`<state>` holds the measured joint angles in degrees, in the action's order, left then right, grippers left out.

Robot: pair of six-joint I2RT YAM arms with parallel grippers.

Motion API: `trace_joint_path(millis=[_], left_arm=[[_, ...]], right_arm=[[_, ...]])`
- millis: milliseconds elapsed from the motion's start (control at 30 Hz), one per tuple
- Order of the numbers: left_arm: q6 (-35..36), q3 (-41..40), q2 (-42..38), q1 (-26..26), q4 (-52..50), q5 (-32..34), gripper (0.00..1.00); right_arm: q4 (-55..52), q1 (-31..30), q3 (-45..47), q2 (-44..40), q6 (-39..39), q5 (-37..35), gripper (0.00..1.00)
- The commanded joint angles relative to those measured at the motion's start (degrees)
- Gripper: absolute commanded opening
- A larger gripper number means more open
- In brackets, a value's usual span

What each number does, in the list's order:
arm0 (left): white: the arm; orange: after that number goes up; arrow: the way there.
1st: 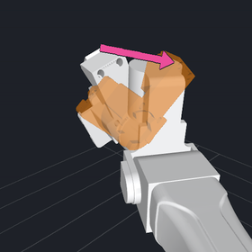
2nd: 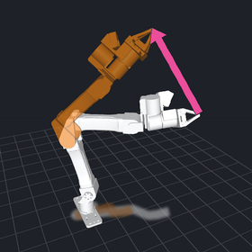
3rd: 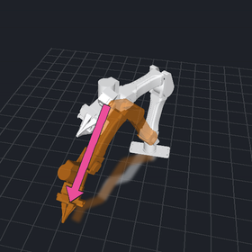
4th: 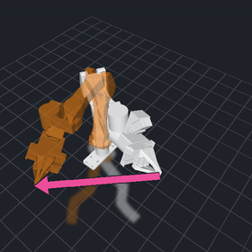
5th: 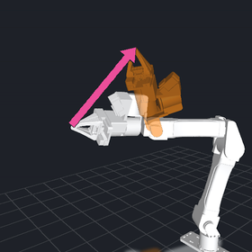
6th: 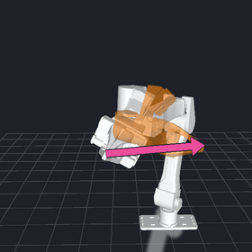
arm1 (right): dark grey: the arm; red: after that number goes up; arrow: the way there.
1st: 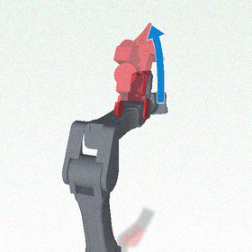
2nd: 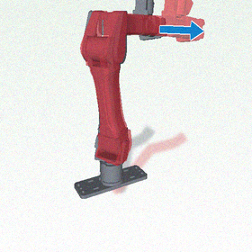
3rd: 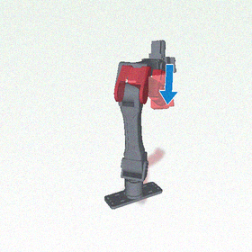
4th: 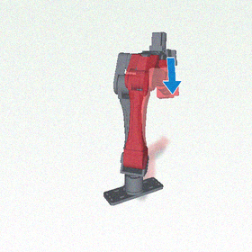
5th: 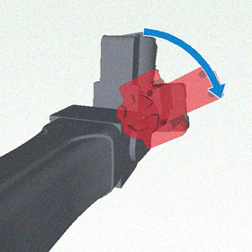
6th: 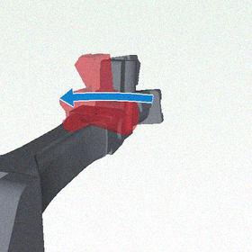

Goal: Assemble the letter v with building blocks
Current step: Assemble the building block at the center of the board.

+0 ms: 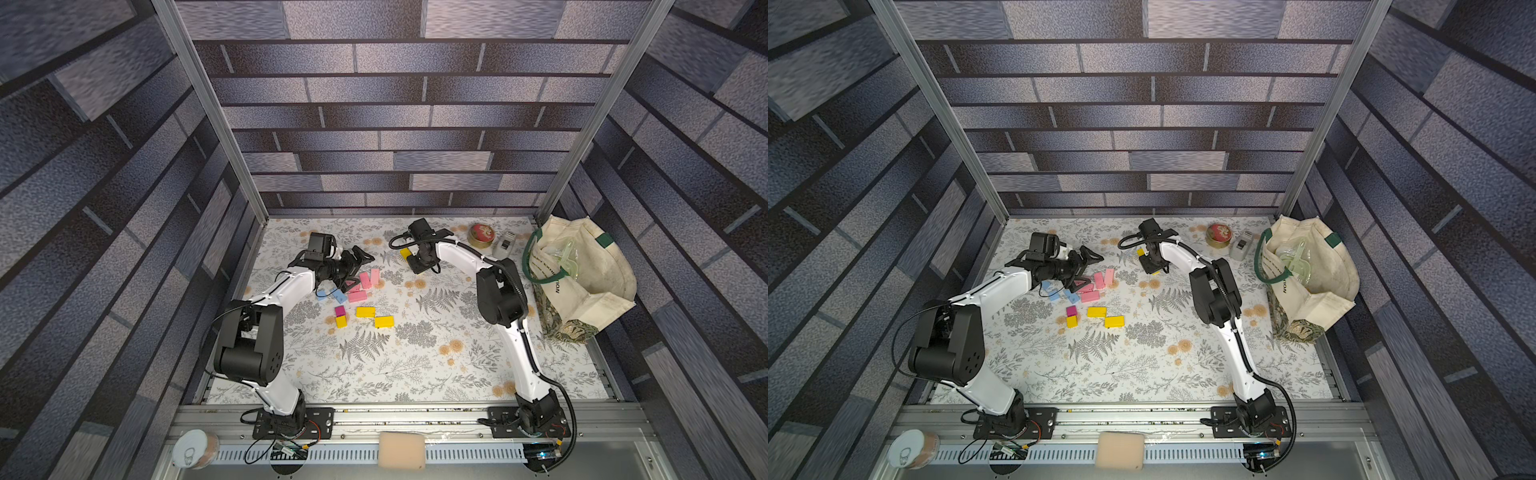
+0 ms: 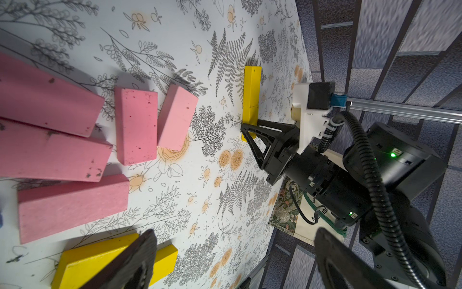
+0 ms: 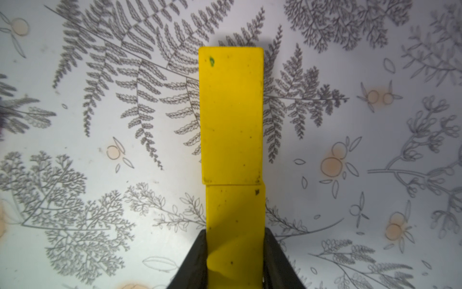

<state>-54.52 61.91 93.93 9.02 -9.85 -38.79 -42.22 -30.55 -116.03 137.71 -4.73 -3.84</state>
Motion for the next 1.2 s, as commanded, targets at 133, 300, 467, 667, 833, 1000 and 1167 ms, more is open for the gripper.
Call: trace_joint_path(millis=[133, 300, 467, 667, 833, 1000, 1167], left_arm=[[-0.3, 0.2, 0.1, 0.3, -0.9, -0.3, 1.00], [-0.2, 0.2, 0.0, 0.3, -1.0, -0.2, 1.00], [-0.2, 0.2, 0.0, 0.3, -1.0, -0.2, 1.00], [-0.1, 0.2, 0.1, 0.3, -1.0, -0.2, 1.00], [0.2, 0.4, 0.1, 0.3, -1.3, -0.1, 1.00], [0.5, 0.5, 0.1, 0.3, -1.7, 0.1, 1.00], [2.1, 1.3, -0.5, 0.1, -3.6, 1.4, 1.00]], right_arm=[[-2.0, -0.7, -0.3, 2.0, 0.6, -0.3, 0.37], [-2.3, -0.6, -0.8, 2.3, 0.3, -0.8, 0.37], [-2.3, -0.7, -0.8, 2.2, 0.4, -0.9, 0.38], [-2.7, -0.7, -1.6, 2.1, 0.2, -0.9, 0.42], [-3.1, -0.7, -2.3, 1.4, -0.1, -0.9, 0.45], [-3.0, -0.7, -2.2, 0.0, -0.1, -1.1, 0.51], [-2.4, -0.7, -2.0, -3.0, 0.4, -1.0, 0.67]])
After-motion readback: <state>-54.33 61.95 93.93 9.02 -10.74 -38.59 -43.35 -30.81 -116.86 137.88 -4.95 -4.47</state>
